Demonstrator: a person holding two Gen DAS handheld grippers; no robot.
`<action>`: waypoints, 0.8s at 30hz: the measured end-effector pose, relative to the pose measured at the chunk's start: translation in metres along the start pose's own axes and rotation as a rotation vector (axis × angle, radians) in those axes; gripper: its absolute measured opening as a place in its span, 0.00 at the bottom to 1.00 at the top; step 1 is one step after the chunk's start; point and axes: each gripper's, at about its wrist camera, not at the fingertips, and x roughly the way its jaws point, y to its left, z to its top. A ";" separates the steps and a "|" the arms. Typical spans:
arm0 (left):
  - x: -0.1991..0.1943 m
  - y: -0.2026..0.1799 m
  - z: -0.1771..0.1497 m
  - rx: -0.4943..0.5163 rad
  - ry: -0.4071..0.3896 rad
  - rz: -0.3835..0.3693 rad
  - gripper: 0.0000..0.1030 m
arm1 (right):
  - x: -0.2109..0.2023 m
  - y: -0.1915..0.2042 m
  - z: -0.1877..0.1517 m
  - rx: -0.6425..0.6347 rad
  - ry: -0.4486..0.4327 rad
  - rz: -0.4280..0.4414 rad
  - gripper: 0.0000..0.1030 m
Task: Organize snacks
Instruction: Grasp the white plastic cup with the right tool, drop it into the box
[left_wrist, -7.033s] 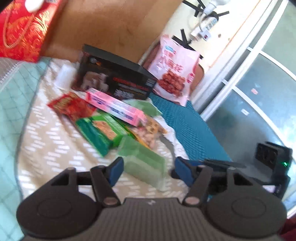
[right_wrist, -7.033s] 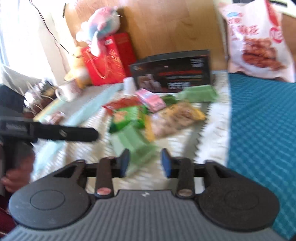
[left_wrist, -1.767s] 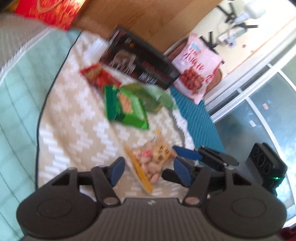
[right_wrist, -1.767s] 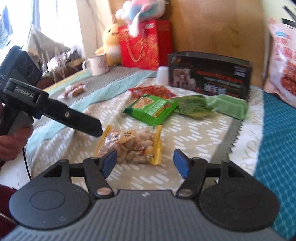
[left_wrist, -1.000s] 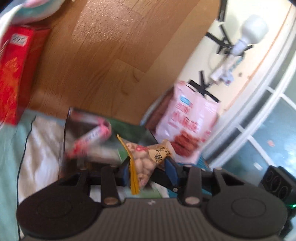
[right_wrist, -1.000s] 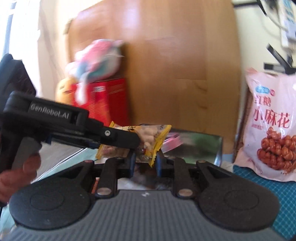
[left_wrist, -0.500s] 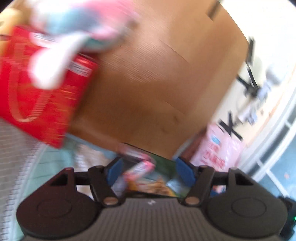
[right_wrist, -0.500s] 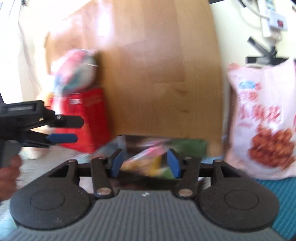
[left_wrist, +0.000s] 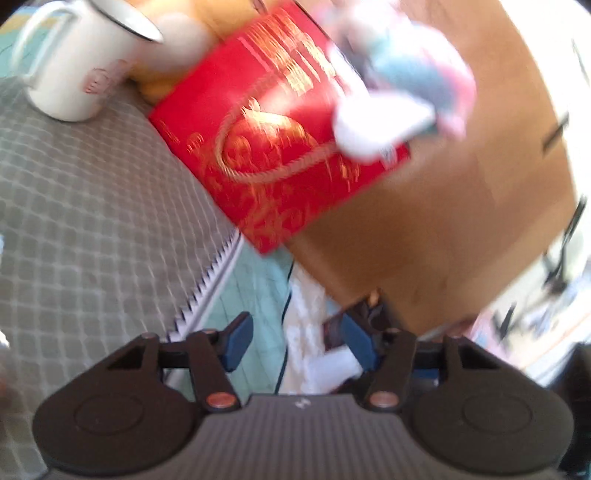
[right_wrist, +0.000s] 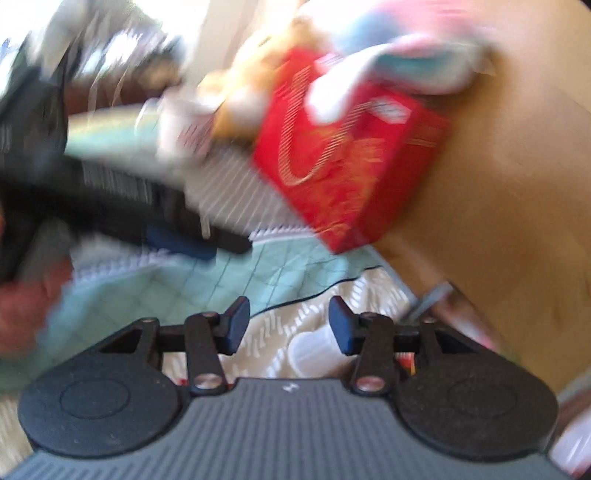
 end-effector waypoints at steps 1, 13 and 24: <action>-0.005 0.000 0.002 0.005 -0.026 0.000 0.52 | 0.011 0.000 0.007 -0.081 0.065 0.020 0.49; -0.024 -0.002 0.008 0.016 -0.072 0.006 0.52 | 0.089 -0.006 0.030 -0.426 0.627 0.156 0.49; -0.016 -0.009 0.003 0.070 -0.021 -0.061 0.52 | -0.013 -0.001 -0.006 -0.266 0.356 0.147 0.33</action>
